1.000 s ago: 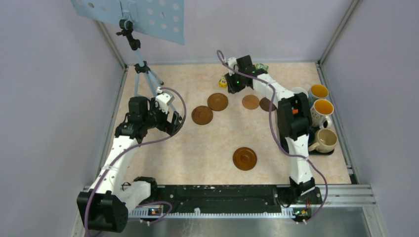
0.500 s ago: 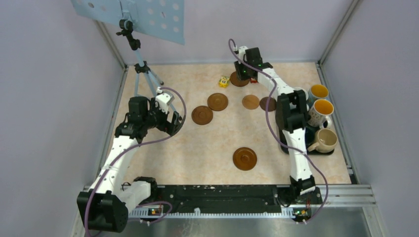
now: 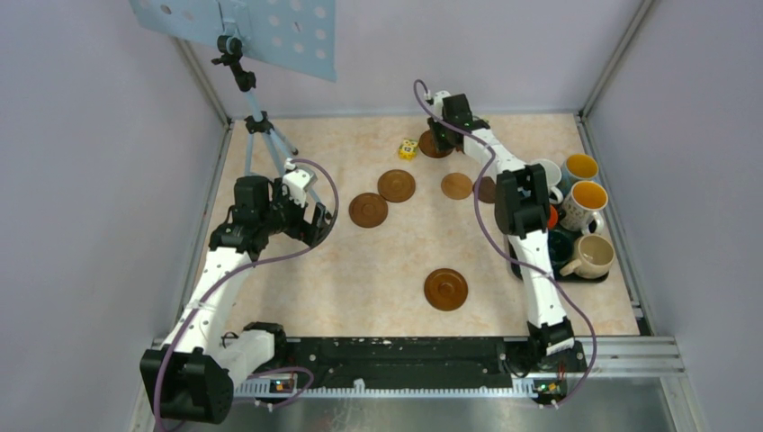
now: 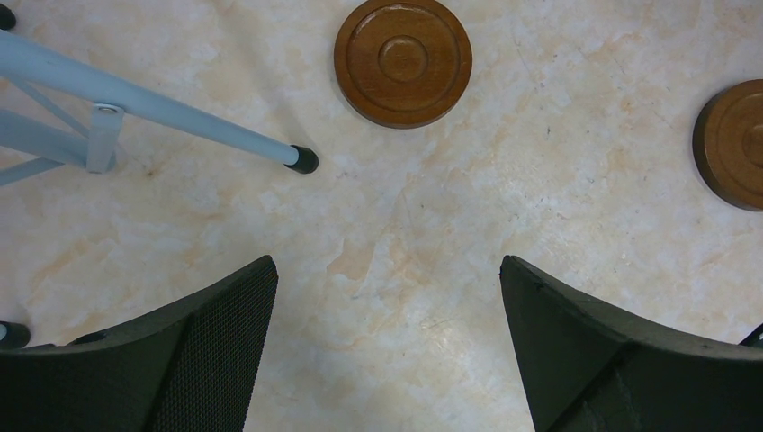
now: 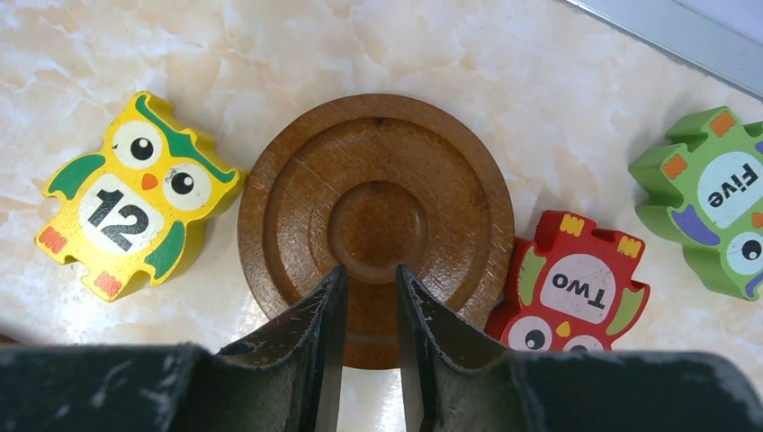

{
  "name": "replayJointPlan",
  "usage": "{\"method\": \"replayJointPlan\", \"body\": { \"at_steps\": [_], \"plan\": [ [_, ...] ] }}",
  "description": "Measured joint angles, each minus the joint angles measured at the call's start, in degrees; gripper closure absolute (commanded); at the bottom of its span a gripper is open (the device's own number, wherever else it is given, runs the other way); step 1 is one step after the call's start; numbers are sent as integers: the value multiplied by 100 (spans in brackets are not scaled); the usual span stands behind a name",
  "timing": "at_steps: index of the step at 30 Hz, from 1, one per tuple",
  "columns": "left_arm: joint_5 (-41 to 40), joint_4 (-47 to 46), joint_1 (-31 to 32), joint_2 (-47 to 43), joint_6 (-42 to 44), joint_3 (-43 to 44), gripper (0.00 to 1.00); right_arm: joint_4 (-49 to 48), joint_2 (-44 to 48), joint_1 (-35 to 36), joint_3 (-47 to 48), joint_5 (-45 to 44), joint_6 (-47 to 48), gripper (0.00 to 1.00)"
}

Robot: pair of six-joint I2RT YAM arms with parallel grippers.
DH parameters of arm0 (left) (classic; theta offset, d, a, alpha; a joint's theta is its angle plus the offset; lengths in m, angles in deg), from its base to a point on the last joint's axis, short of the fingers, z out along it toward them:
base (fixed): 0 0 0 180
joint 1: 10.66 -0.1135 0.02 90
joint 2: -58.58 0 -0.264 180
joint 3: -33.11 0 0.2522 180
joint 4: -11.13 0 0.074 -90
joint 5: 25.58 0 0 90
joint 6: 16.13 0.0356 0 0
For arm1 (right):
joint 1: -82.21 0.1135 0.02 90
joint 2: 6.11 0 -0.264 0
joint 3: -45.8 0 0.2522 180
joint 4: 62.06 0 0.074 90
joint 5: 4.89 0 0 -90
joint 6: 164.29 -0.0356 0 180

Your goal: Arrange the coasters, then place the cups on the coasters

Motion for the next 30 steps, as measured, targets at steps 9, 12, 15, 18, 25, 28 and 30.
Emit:
{"method": "replayJointPlan", "body": {
  "at_steps": [9,12,15,18,25,28,30],
  "plan": [
    [-24,0,0,0,0,0,1,-201,-282,-39,260,-98,37,74],
    [-37,-2,0,0,0,0,1,-190,-282,-44,260,-127,90,75],
    [-39,-2,0,0,0,0,1,-153,-282,-44,260,-127,142,77],
    [-37,-2,0,0,0,0,1,-155,-262,-44,212,-94,181,79],
    [-33,-7,0,0,0,0,1,-308,621,-48,-1237,142,140,82],
    [-31,-9,0,-2,0,0,1,-358,1016,-50,-1871,271,72,82],
    [-31,-17,0,-2,0,0,1,-422,1298,-48,-2330,358,31,83]
  ]
}}
